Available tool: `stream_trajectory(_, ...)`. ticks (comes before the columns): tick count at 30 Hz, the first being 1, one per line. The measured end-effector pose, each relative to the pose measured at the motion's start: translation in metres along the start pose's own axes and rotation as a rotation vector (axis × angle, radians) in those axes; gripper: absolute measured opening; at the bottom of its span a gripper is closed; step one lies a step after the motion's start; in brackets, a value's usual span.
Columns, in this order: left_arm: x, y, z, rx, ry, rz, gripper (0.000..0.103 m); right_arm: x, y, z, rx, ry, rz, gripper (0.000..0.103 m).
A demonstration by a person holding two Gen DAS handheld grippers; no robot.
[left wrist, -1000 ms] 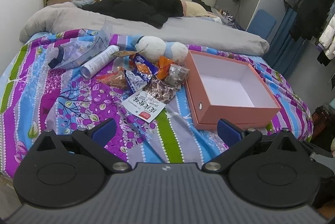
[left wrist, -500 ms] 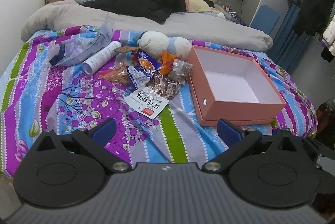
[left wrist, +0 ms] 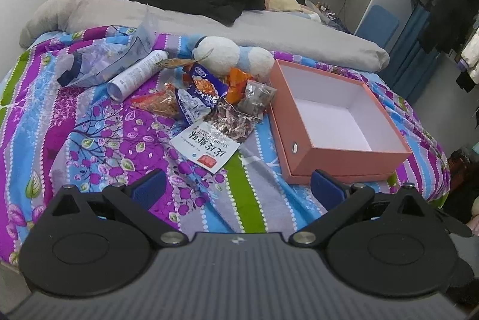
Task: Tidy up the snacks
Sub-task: 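Grasp the blue noodle-snack bag with the left gripper while the right grasps the shrimp-snack bag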
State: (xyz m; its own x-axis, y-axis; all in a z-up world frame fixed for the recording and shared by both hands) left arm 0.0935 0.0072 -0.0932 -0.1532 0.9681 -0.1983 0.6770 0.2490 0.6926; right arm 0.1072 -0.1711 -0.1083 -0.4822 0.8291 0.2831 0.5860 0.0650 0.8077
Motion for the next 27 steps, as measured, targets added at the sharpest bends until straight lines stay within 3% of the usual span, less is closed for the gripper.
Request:
stream_trajectory(19,0.059,0.04,0.085,0.027,0.024,-0.021,0.102,0.013,0.015,0.076,0.011,0.004,-0.091,0.099)
stream_trajectory(27,0.079,0.062,0.137,0.039,0.007,-0.061,0.096,0.024,0.023,0.116,0.025,0.066,-0.125,0.094)
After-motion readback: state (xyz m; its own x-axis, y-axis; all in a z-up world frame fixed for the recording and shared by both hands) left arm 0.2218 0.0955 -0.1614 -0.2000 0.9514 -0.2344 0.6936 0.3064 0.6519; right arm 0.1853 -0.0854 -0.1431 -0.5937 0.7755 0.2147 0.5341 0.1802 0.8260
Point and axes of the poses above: each gripper's, at about its wrist camera, not at the fingertips, and z roughly the way its jaws point, x to its left, y to its top, the point moved 5 cm from there along z, roughly the way its jaws point, and after that the axes turned 4 degrees about y, right-handed, at the moved point
